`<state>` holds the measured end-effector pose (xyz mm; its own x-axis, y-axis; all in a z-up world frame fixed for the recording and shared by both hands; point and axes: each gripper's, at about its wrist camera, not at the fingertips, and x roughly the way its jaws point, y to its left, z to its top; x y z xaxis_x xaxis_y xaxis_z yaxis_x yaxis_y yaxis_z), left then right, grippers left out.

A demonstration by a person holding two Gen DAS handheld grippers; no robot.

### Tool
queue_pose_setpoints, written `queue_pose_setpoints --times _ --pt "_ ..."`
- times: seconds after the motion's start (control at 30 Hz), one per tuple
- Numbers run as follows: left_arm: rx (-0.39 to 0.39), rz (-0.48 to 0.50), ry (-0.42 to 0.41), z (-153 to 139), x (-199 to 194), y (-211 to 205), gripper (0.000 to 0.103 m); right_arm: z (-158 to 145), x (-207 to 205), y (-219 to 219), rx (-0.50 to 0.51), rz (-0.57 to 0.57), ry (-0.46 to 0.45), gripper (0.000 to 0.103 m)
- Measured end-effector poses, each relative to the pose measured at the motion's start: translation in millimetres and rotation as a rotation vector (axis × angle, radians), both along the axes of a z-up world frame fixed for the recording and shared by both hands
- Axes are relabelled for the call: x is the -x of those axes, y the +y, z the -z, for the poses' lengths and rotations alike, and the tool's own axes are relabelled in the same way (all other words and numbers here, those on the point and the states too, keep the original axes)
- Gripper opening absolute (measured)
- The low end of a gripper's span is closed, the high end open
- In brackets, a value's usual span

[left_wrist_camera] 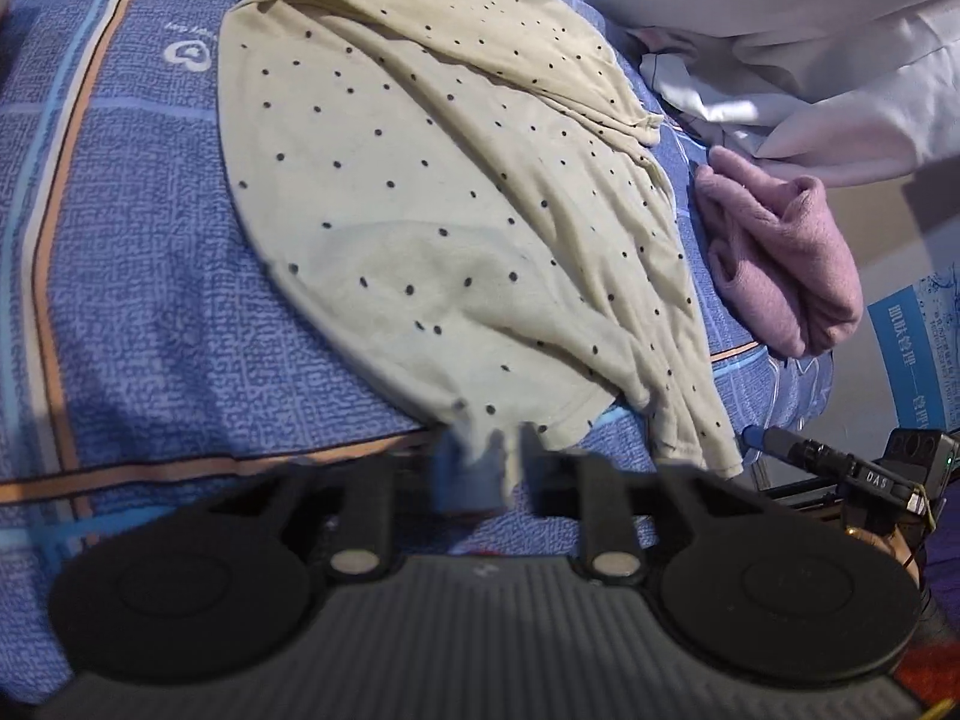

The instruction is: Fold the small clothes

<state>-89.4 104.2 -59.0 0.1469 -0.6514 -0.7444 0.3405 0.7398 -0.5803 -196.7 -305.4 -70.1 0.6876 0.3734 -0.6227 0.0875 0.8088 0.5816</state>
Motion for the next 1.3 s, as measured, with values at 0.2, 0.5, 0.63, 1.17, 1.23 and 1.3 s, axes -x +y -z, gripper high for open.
queue_pose_setpoints --times 0.2,0.5,0.63,1.17,1.23,1.3 --pt "0.026 -0.006 0.059 23.7 -1.8 -5.7 0.005 19.2 5.6 5.3 -0.081 0.005 0.038 0.086" --pt "-0.047 -0.062 -0.074 -34.0 14.0 58.9 0.004 17.3 27.5 5.2 -0.108 0.015 0.014 0.087" --pt "-0.113 -0.110 -0.098 -44.1 19.1 94.9 0.004 17.8 21.4 5.3 -0.115 0.006 0.019 0.087" --pt "-0.295 -0.029 -0.145 -37.0 23.3 76.6 0.058 30.6 24.2 -1.4 -0.184 0.056 0.035 0.077" --pt "-0.267 -0.048 -0.156 -35.4 24.2 75.7 0.079 29.5 23.2 2.1 -0.177 0.048 0.037 0.077" --pt "-0.276 -0.065 -0.154 -30.1 21.1 73.5 0.074 29.5 24.6 2.3 -0.164 0.039 0.038 0.077"
